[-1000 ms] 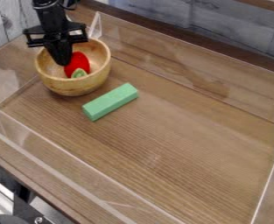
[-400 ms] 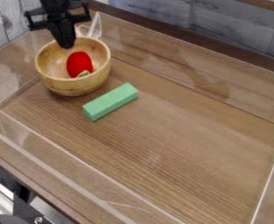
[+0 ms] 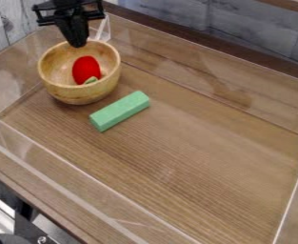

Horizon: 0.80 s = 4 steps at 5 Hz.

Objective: Move the red fruit to the left

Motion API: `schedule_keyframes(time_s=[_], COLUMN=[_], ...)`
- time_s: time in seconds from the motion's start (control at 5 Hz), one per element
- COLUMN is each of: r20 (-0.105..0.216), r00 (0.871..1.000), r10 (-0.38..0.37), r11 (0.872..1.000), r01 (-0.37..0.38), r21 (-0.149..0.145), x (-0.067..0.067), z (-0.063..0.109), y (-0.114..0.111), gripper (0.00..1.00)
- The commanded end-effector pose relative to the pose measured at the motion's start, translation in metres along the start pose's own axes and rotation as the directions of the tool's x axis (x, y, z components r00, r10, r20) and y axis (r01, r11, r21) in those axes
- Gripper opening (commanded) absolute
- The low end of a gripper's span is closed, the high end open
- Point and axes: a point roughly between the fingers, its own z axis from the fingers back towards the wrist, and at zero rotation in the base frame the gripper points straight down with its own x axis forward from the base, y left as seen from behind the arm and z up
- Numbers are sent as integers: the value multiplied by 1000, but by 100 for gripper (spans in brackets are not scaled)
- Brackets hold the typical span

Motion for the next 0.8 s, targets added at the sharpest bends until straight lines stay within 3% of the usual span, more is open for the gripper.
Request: schedule_keyframes(time_s=[0.0,0.6], r20=[48,30], r00=[999,999], r10=[-25,-43], r11=[999,998], r01=[24,41], r21=[22,52], x=[6,7], z=[8,-14], y=[-6,-15], gripper=[0,0])
